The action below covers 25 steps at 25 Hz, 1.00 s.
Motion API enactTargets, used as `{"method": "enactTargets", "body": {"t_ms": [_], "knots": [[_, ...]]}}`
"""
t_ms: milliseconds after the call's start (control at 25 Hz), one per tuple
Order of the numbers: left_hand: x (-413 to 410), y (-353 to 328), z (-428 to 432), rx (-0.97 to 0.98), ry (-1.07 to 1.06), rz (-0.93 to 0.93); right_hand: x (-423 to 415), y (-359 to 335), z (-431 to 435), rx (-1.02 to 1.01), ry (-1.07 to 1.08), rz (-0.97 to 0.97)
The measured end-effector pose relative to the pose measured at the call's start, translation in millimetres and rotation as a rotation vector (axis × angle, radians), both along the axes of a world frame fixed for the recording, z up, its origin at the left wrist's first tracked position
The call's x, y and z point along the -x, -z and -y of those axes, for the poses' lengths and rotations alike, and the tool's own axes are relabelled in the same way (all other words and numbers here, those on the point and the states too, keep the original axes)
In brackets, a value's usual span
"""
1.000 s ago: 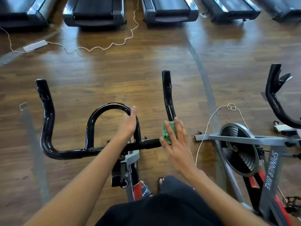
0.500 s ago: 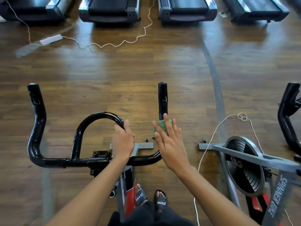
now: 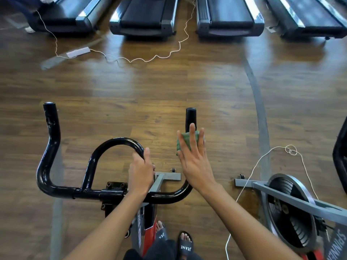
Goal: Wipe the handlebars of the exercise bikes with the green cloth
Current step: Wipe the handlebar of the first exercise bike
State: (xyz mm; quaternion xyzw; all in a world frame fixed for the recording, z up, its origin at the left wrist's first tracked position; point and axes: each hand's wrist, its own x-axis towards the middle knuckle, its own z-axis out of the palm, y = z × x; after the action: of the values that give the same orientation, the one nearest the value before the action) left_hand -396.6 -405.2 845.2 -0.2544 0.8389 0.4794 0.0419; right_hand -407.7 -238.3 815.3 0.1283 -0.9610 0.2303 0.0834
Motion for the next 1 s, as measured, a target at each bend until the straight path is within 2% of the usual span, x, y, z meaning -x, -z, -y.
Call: {"method": "enactTargets", "body": {"t_ms": [160,320,440,560,640,760,840,1000], "knots": [[-0.6,1.1,-0.3,0.015,0.006,-0.014,46.7,-10.2,-5.8,0.043,0.000,-0.145],[-0.4,2.9,-0.4,0.015,0.015,-0.012,46.1,-7.3,-6.8,0.138,-0.009,-0.127],[-0.7,3.9,-0.7,0.036,0.018,-0.017,15.5,-1.1,-9.4,0.167,-0.057,0.009],[0.4,6.8,0.0,0.045,0.013,-0.011,-14.6,-6.5,-12.4,0.229,-0.053,0.249],[1.3,10.2,0.2,0.063,0.014,-0.012,-35.3,-12.8,-10.1,0.437,0.004,0.366],[1.3,13.7,1.3,0.095,0.007,-0.013,-59.2,-21.4,-7.0,0.964,0.185,0.556],[1.0,13.7,1.6,0.114,0.009,-0.007,-62.2,-30.5,-4.8,1.158,0.303,0.702],[1.8,11.4,0.9,0.130,0.019,0.003,-0.9,-50.7,-4.4,0.961,0.392,0.760]]}}
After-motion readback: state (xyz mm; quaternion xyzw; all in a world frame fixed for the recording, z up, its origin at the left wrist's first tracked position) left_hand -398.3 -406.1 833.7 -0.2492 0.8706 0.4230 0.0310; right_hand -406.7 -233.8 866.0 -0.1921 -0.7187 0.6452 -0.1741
